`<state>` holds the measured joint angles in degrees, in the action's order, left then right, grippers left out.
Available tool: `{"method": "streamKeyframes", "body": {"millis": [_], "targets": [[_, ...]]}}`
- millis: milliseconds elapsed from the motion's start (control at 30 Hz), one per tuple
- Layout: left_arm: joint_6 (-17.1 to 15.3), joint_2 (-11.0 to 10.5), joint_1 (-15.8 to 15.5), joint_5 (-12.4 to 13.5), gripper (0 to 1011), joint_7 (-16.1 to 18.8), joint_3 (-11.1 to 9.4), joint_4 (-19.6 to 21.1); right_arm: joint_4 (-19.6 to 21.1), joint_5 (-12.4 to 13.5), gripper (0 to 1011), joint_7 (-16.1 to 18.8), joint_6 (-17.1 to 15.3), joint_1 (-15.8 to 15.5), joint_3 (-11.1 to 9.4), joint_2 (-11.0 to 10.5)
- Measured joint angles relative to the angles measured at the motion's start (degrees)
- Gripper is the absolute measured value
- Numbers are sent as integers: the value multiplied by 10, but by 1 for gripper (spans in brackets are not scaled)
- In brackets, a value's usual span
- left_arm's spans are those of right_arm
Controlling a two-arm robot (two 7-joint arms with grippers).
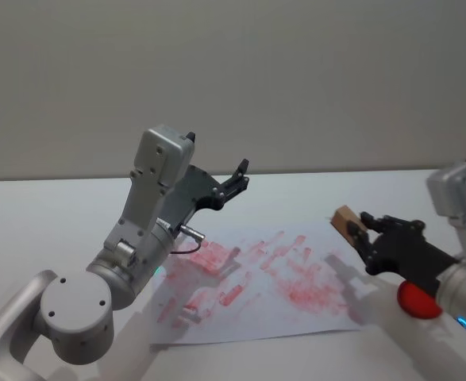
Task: Use the one hand to pick up the stamp and affix it onto the A4 paper.
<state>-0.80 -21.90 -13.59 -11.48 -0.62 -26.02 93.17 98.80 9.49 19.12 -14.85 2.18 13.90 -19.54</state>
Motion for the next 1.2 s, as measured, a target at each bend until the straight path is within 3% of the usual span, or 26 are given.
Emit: {"method": "streamKeyframes", "body": {"millis": [333,667,1200], "targets": [[0,0,0,0,1001,0,0,0,55,54,202,-85,-19,-77,-21,-35],[0,0,0,0,1001,0,0,0,81,72,202,-130,-38,-119,-37,-61],[0,0,0,0,1001,0,0,0,83,72,202,-128,-62,-129,-44,-73]]}}
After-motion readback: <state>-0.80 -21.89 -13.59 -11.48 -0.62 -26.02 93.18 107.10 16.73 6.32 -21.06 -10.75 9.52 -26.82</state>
